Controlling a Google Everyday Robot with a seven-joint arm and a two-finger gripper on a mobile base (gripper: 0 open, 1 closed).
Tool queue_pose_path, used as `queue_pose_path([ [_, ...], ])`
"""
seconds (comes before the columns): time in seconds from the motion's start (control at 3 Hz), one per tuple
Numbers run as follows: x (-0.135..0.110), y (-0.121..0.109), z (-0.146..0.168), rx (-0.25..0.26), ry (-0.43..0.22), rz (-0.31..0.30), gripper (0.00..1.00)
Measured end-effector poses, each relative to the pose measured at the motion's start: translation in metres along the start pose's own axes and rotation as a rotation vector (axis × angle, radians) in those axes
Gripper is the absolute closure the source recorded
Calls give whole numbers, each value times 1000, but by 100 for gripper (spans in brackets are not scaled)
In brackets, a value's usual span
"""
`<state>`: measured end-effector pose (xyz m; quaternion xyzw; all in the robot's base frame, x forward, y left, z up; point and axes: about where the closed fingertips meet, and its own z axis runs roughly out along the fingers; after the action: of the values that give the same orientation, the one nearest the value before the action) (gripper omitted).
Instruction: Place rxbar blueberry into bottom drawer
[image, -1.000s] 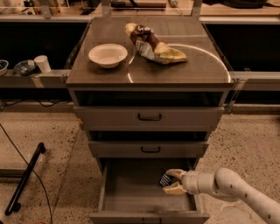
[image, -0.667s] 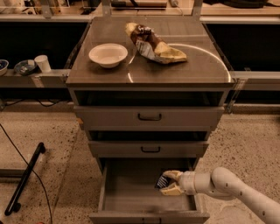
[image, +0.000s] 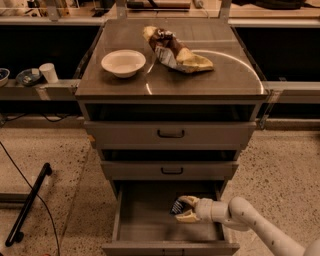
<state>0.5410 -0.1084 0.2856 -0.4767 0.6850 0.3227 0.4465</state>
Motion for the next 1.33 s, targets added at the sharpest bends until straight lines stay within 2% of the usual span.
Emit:
queue_pose_path([
  [0.33,39,-23,26,9,18,-82,100],
  [0.67,70,-36,42,11,97,-132,100],
  [1.0,75,-39,51,36,147,-121,82],
  [1.33,76,-39,55,45,159,-115,51],
])
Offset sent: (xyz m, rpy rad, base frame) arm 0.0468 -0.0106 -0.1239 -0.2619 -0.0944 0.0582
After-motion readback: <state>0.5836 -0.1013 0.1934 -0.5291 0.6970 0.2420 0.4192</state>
